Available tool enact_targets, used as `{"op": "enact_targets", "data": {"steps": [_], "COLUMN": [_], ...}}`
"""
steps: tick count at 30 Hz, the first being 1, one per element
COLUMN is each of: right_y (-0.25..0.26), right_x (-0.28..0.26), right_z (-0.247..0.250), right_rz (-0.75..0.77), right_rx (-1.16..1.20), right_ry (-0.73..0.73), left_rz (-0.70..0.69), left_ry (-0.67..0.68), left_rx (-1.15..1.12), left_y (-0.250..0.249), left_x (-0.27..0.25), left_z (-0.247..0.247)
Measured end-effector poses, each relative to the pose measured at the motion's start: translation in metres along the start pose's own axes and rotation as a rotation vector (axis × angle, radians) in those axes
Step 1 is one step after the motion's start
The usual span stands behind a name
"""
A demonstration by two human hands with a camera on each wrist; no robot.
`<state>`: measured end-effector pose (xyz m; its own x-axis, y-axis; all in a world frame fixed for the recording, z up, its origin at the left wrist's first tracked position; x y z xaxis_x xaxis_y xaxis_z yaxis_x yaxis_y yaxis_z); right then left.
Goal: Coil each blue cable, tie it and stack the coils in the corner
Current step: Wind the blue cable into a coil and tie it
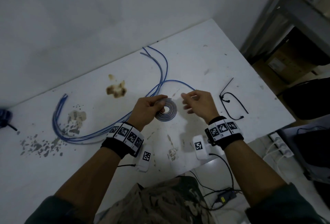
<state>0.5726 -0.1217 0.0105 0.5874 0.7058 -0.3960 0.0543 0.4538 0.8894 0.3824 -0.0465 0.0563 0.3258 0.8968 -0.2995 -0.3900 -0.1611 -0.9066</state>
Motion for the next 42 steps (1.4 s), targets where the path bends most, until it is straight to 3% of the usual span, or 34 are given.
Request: {"op": "enact_targets", "data": {"steps": [2, 5, 13, 19, 23, 26, 28, 36, 42], "right_y": [-0.018, -0.051, -0.062, -0.043, 0.011, 0.035, 0.039, 0.04, 0.027], "right_x": [0.019, 0.028, 0.032, 0.02, -0.01, -0.037, -0.056, -0.08, -0.091], "right_z": [0.022, 0.027, 0.027, 0.024, 0.006, -0.032, -0.056, -0.089, -0.101], "right_rz": [0.135, 0.182, 0.235, 0.27, 0.369, 0.134, -0.01, -0.314, -0.457], "right_rx": [-0.473, -0.859, -0.938, -0.799, -0.445, -0.153, -0.128, -0.04, 0.08], "right_ry": [-0.153, -0.098, -0.132, -0.138, -0.141, 0.133, 0.281, 0.26, 0.269], "left_rz": [-0.011, -0.025, -0.073, -0.128, -0.148, -0.171, -0.187, -0.227, -0.264], "left_ry": [-0.021, -0.045, -0.086, -0.141, -0.197, -0.252, -0.287, -0.386, -0.39], "left_rx": [0.015, 0.037, 0.061, 0.109, 0.139, 0.161, 0.175, 0.284, 0.349], "left_y": [0.004, 0.007, 0.016, 0.02, 0.02, 0.018, 0.015, 0.02, 0.022], "left_x": [0.005, 0.01, 0.012, 0.008, 0.006, 0.004, 0.003, -0.01, -0.016], "left_z": [0.005, 0.009, 0.017, 0.029, 0.041, 0.053, 0.06, 0.077, 0.082]}}
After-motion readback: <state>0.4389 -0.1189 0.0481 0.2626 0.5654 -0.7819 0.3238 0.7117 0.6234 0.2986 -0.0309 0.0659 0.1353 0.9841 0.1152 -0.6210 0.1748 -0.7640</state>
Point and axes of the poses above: each hand's wrist, its own x-axis towards the middle knuckle, its own z-axis out of the back of the hand, y = z × x, the point moved 7 cm from there along x, towards the middle knuckle, and after that the axes turned 9 degrees about -y, right-handed, at the moved point
